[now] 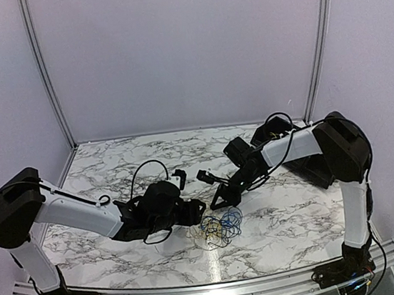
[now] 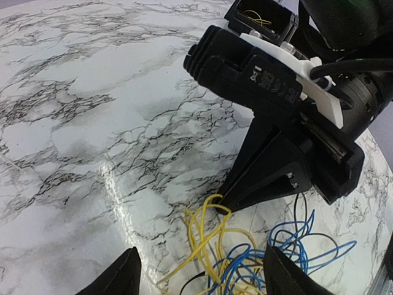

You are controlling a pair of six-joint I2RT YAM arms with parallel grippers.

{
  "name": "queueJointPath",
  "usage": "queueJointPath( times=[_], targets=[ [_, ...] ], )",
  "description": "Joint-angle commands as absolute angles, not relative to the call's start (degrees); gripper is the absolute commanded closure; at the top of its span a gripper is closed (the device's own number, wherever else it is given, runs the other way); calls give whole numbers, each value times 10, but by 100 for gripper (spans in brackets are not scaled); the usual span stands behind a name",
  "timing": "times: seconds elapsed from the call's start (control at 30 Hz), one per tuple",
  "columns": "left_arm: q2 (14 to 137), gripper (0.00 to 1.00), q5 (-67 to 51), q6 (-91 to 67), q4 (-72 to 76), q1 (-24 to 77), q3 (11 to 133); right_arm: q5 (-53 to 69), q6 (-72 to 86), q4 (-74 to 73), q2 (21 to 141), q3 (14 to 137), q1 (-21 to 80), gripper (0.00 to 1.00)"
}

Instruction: Untangle the cables

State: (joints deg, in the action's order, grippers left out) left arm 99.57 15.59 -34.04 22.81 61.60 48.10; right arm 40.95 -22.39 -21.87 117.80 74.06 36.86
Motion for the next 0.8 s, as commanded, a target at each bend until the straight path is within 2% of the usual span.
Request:
queueJointPath(
  times=[0.0, 0.23, 0.53, 0.77],
  targets=[
    [1040, 29, 171, -331, 238, 620, 532, 424, -226, -228, 1132, 749, 373, 100],
    [1099, 29, 217, -335, 239, 618, 574, 442, -226, -228, 1096, 737, 374, 100],
    [1165, 41, 272, -388, 270, 606, 580, 463, -232, -248, 1055, 733, 372, 100],
    [1190, 44, 270, -400, 290, 605, 573, 484, -254, -302, 954, 776, 366, 100]
  ],
)
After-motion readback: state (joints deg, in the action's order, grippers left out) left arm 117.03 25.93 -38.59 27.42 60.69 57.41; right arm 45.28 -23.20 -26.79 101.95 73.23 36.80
